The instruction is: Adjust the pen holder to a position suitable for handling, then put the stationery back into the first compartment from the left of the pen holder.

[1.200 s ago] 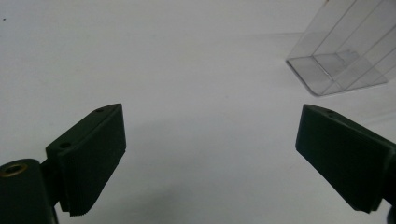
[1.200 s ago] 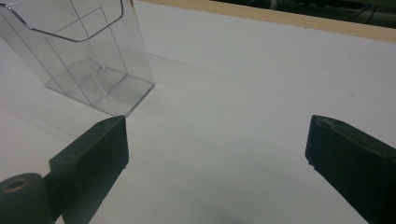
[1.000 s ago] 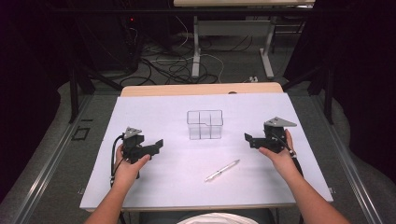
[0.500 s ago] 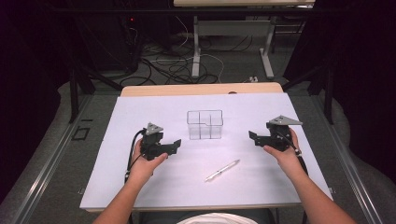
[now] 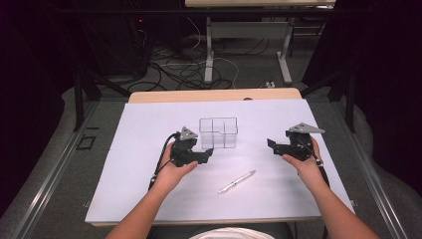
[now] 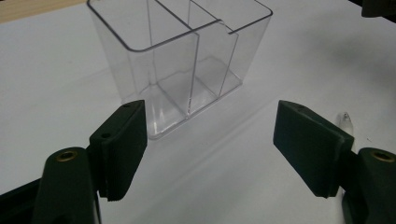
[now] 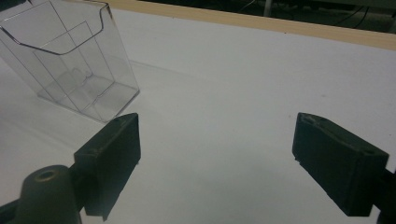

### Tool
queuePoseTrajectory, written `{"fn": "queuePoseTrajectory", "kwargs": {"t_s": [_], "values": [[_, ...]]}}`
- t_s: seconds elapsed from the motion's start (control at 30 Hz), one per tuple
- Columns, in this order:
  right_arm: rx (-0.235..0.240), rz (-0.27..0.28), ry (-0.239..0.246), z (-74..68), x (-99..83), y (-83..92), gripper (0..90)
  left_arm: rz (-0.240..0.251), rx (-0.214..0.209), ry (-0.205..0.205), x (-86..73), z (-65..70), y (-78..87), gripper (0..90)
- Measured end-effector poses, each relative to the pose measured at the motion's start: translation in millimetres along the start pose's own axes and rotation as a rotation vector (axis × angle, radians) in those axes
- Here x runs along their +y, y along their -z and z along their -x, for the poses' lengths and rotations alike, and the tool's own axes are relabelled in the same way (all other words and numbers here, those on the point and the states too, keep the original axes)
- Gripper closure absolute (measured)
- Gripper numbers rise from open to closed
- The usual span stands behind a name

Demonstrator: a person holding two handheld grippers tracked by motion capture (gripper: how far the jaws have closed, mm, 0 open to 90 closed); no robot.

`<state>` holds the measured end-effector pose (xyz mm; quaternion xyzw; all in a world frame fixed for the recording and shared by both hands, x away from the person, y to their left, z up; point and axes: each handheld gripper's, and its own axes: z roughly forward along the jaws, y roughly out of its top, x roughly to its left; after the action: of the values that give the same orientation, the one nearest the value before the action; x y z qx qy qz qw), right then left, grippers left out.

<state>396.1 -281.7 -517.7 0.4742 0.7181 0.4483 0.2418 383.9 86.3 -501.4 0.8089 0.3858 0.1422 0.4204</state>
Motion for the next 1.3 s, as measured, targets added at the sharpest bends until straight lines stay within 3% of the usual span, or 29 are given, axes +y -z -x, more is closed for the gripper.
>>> {"fn": "queuePoseTrajectory", "kwargs": {"t_s": [0.27, 0.6, 1.3], "values": [[-0.004, -0.002, -0.004, 0.6, -1.0, -1.2, 15.0, -0.017, -0.047, -0.035, 8.5, 10.6, -9.5, 28.9], [0.004, -0.007, 0.013, 0.0, -2.0, -3.9, 15.0, -0.029, -0.051, -0.069, 15.5, 21.3, -17.9, 30.4], [0.014, -0.012, 0.026, -2.5, -1.3, -6.0, 15.0, -0.119, -0.118, -0.162, 26.5, 51.0, -41.7, 40.0]]}}
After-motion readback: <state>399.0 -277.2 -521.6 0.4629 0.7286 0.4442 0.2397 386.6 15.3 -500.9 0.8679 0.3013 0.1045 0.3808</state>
